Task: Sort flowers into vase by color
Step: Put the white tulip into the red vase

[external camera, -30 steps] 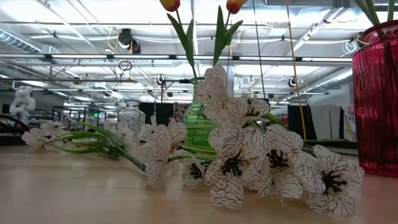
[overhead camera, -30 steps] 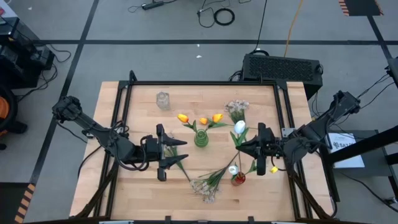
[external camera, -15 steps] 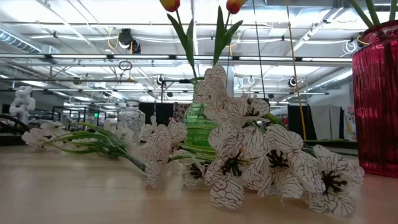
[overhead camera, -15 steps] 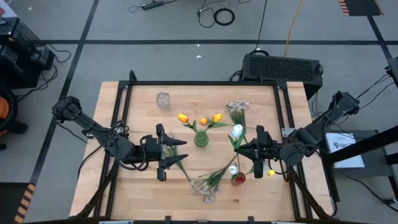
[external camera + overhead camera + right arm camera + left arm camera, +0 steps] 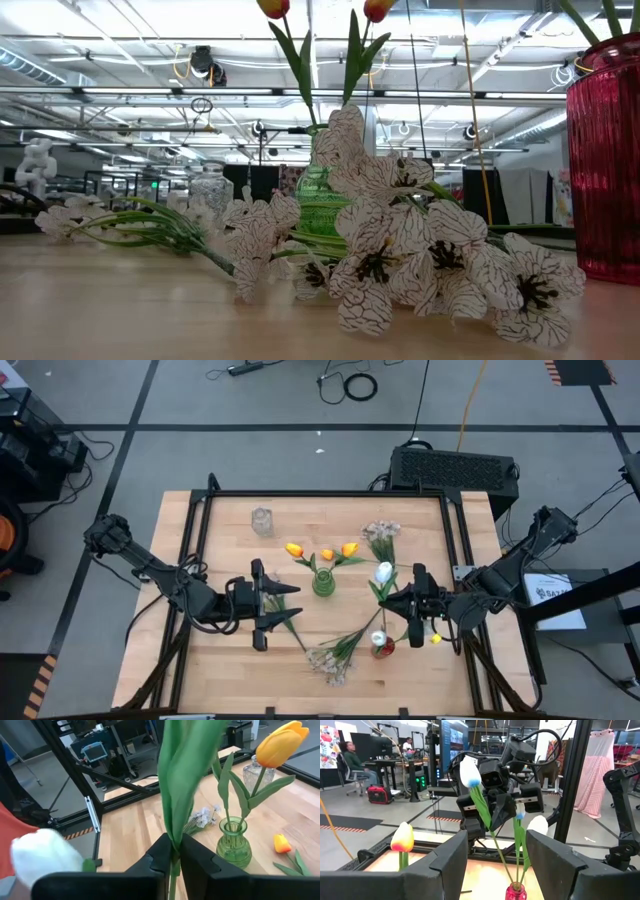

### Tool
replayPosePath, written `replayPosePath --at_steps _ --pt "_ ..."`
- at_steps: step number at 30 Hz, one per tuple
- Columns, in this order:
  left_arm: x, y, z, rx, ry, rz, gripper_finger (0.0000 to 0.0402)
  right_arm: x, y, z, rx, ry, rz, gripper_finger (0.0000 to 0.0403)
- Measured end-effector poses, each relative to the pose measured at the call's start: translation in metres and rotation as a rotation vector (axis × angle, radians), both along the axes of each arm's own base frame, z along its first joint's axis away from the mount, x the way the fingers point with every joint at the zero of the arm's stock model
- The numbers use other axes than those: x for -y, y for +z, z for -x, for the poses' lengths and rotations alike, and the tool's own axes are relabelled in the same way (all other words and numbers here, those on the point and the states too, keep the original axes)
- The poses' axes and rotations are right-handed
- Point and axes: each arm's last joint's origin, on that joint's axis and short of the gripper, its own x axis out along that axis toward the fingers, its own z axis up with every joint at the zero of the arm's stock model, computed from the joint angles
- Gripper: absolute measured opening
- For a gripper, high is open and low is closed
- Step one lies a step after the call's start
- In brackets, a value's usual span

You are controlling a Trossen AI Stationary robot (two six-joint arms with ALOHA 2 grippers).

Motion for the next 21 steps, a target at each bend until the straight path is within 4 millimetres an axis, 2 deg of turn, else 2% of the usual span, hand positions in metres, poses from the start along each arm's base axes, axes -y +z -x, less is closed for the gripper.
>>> replayPosePath --at_steps 14,21 --pt "0.000 0.000 0.000 0.000 0.000 0.000 0.0207 -0.001 0.000 0.001 -0.009 0.037 -0.032 0.0126" --pt "0.000 0.000 0.000 0.000 0.000 0.000 0.0207 0.008 0.009 0.013 0.003 0.063 -0.058 0.0159"
